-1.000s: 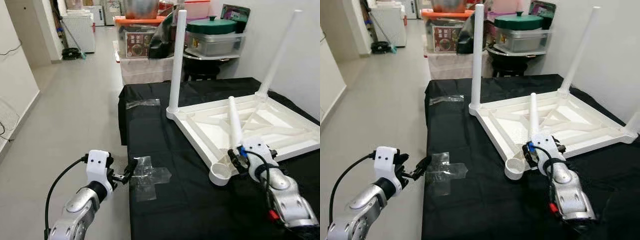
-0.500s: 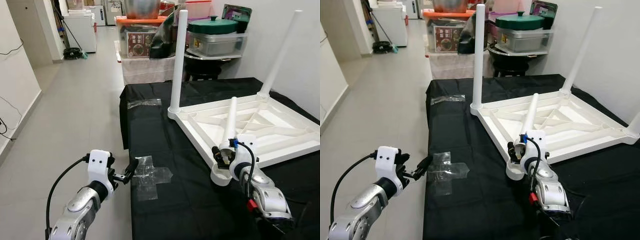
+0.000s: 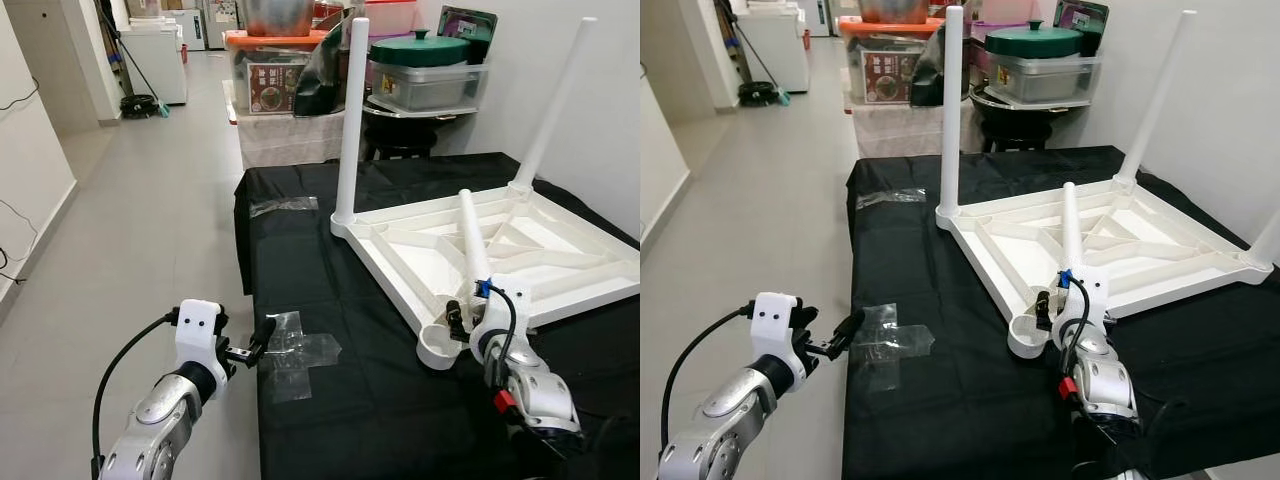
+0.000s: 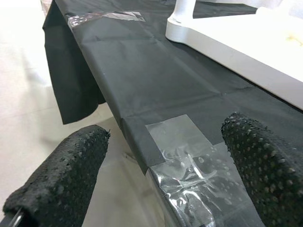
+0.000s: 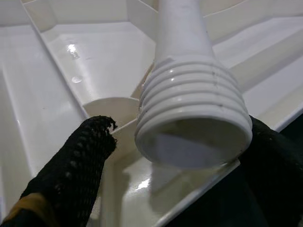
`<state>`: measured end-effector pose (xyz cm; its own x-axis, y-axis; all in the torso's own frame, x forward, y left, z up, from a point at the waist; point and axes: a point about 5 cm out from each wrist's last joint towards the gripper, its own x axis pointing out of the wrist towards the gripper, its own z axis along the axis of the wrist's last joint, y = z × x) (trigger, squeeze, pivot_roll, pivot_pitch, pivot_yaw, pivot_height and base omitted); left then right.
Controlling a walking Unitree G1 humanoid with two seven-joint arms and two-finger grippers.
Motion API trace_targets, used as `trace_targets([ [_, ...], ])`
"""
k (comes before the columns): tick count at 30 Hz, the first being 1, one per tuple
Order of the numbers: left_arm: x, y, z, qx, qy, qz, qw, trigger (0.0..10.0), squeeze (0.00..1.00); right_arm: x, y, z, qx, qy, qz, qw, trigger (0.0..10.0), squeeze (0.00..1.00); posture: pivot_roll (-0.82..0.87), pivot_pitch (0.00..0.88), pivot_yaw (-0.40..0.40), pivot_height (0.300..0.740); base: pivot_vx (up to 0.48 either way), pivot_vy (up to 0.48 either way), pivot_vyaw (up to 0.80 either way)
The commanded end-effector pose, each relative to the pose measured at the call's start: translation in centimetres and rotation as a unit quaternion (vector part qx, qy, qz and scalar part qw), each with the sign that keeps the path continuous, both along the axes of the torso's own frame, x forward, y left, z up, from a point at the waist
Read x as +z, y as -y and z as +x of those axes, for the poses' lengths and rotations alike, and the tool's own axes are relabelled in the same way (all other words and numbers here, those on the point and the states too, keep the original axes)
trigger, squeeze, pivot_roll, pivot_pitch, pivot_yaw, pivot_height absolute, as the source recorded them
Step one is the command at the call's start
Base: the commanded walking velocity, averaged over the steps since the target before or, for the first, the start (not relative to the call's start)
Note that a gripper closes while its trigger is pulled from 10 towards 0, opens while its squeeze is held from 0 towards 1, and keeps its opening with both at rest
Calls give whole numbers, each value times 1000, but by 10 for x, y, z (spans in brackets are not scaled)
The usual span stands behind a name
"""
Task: Building children table
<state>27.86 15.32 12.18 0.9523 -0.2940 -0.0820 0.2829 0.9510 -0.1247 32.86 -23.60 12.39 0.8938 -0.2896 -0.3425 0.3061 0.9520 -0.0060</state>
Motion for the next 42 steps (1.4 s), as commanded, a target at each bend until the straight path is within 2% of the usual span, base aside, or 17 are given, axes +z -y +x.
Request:
trace_targets([
  [1,-3,-2,0,5,-3,5,1000,10000,0,2,-10,4,11,6,4,1000,10000,0,46,0,-35,740,0,0,0],
  [12,-4,-3,-1,9,-5,5,1000,10000,0,0,-10,8,-9,2,9,1000,10000,0,49,0,-43,740,0,0,0],
  [13,-5,-2,-2,9,-6,4,1000,10000,0,1,-9,8,-19,9,11,1000,2588,0,49,0,-41,740,0,0,0],
  [16,-5,-2,-2,9,-6,4,1000,10000,0,1,-9,8,-19,9,11,1000,2588,0,49,0,-41,740,0,0,0],
  [17,-5,-2,-2,8,-6,4,1000,10000,0,2,-9,7,-28,15,14,999,0,0,49,0,-40,740,0,0,0],
  [26,-5,-2,-2,7,-8,5,1000,10000,0,-2,-9,3,-48,16,22,998,0,0,49,0,-39,740,0,0,0],
  [29,-5,-1,-2,6,-8,4,1000,10000,0,5,-10,4,-48,42,39,997,0,0,43,0,-33,740,0,0,0],
  [30,-5,-1,-1,5,-7,3,1000,10000,0,24,-13,8,-28,107,66,992,0,0,40,0,-31,740,0,0,0],
  [31,-4,-1,0,3,-6,-1,1000,10000,0,37,-17,11,1,146,83,986,0,0,38,0,-29,740,0,0,0],
  [33,-3,-1,0,2,-5,-3,1000,10000,0,45,-20,12,22,170,93,981,0,0,38,0,-29,740,0,0,0],
  [35,1,-1,1,-5,2,-15,1000,10000,0,67,-27,12,82,234,106,963,0,0,38,0,-27,740,0,0,0],
  [36,2,-1,1,-9,5,-19,1000,10000,0,74,-30,11,103,252,107,956,0,0,38,0,-27,740,0,0,0],
  [37,2,-1,1,-9,5,-19,1000,10000,0,74,-30,11,103,252,107,956,0,0,38,0,-27,740,0,0,0],
  [39,6,-1,2,-12,8,-40,999,10000,0,87,-32,9,141,287,111,941,0,0,38,0,-26,740,0,0,0],
  [40,6,-1,2,-12,8,-40,999,10000,0,87,-32,9,141,287,111,941,0,0,38,0,-26,740,0,0,0],
  [41,14,-3,3,-13,14,-87,996,10000,0,94,-32,7,158,308,113,931,0,0,40,0,-28,740,0,0,0],
  [42,14,-3,3,-13,14,-87,996,10000,0,94,-32,7,158,308,113,931,0,0,40,0,-28,740,0,0,0],
])
